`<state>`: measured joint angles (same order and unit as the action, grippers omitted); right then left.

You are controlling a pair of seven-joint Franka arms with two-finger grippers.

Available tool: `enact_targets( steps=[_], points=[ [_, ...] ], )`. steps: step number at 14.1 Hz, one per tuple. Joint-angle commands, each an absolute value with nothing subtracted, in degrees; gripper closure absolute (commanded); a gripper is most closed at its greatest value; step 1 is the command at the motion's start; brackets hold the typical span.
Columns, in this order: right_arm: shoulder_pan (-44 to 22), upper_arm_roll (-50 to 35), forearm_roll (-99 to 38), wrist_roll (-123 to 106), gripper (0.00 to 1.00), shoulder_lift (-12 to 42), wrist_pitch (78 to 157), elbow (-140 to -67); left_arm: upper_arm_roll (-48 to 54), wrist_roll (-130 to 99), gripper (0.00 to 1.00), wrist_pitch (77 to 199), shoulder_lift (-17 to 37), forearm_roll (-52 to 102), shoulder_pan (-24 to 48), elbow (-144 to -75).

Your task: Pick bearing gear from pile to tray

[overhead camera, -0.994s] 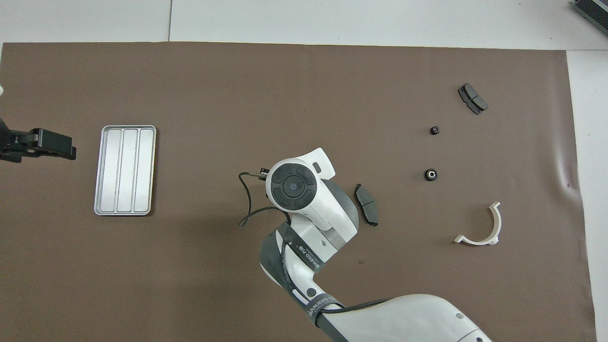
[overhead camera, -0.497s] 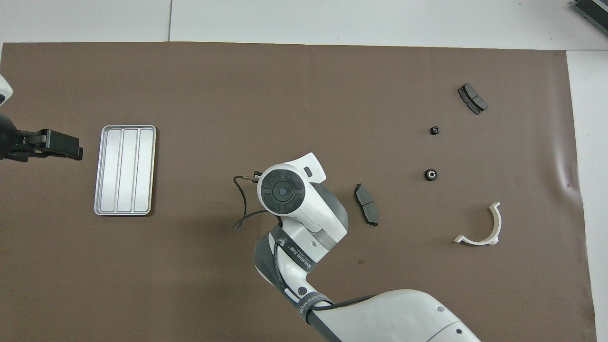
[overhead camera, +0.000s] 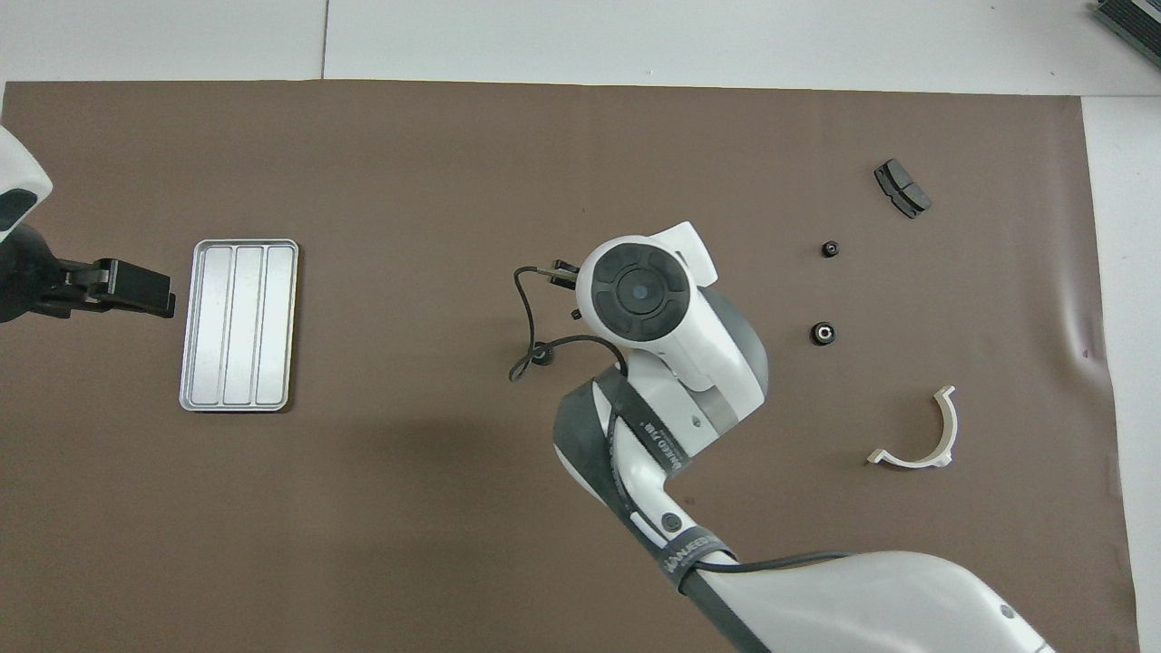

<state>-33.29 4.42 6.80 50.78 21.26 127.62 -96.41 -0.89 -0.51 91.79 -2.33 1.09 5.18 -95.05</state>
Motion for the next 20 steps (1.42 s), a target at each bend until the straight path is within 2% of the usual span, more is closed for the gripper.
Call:
enact_targets(
  steps=[1, 4, 6, 9, 11, 14, 16, 20],
  points=[
    [-27.4, 3.6, 7.6, 40.9, 0.00, 16.8, 124.9, -98.8, -1.4, -0.3, 0.00, 91.9, -4.4, 1.7, 6.0, -97.4],
    [-20.5, 3.5, 6.5, 24.3, 0.00, 14.6, 121.2, -99.8, -1.3, -9.5, 0.00, 93.9, -4.2, 1.8, 11.4, -97.4],
    [-16.4, 3.5, 4.1, 12.2, 0.00, 13.5, 121.5, -102.6, -1.3, -17.3, 0.00, 95.9, -3.3, 1.8, 16.7, -97.4],
    [-11.4, 3.5, -1.8, -3.7, 0.00, 12.2, 123.2, -106.5, -1.3, -26.2, 0.00, 99.4, 0.7, 1.9, 24.1, -96.6],
    [-8.6, 3.5, -3.9, -11.9, 0.00, 10.6, 127.9, -112.1, -1.3, -28.8, 0.00, 102.6, 4.8, 1.9, 28.5, -95.3],
    [-7.1, 3.5, -6.1, -18.2, 0.00, 9.1, 136.5, -121.3, -1.4, -31.5, 0.00, 108.7, 9.4, 1.8, 32.1, -96.0],
    [-7.2, 3.5, -6.3, -18.4, 0.00, 9.1, 138.3, -123.7, -1.4, -31.9, 0.00, 112.5, 9.8, 1.8, 33.2, -98.7],
    [-7.3, 3.5, -6.3, -18.2, 0.00, 9.7, 142.6, -126.6, -1.5, -35.2, 0.00, 120.5, 17.8, 1.2, 37.1, -99.5]
  ],
)
